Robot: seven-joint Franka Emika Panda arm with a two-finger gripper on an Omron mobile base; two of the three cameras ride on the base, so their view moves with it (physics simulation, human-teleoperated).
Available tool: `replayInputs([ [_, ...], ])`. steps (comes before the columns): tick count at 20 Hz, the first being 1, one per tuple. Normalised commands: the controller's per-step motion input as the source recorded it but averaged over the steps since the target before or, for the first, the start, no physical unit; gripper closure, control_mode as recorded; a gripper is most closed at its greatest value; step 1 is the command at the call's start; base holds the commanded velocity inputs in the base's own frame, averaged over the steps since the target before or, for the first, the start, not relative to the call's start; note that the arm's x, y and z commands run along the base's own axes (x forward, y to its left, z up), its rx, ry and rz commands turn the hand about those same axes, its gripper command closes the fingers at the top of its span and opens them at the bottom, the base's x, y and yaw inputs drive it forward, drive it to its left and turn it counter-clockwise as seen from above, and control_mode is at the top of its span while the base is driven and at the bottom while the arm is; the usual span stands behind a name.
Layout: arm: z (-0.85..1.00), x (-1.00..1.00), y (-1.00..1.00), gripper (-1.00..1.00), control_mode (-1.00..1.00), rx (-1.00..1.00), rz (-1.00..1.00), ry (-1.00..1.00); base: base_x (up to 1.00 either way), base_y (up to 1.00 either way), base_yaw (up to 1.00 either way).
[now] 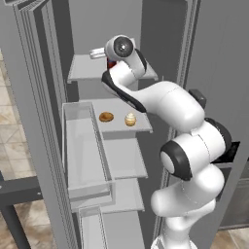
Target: Place the mayonnaise and condiment bottle from the counter to the top shelf of the fridge. If the existing items in the fridge are on the top shelf, move them to other shelves.
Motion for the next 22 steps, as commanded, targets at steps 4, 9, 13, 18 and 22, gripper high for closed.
replayInputs([
  [4,0.0,0.02,0.0,-1.0,-1.0,0.0,0.0,0.0,0.0,0.0,0.0],
  [9,0.0,-0.38,0.0,-1.0,-1.0,0.0,0.0,-0.09,0.0,0.0,0.0],
  [13,0.12,-0.97,0.0,-1.0,-1.0,0.0,0.0,-0.27,0.0,0.0,0.0],
  [18,0.11,-1.0,0.0,-1.0,-1.0,0.01,-0.02,-0.27,0.0,0.0,0.0],
  [22,0.09,-1.0,-0.02,-1.0,-1.0,0.09,-0.09,-0.12,0.0,0.0,0.0],
])
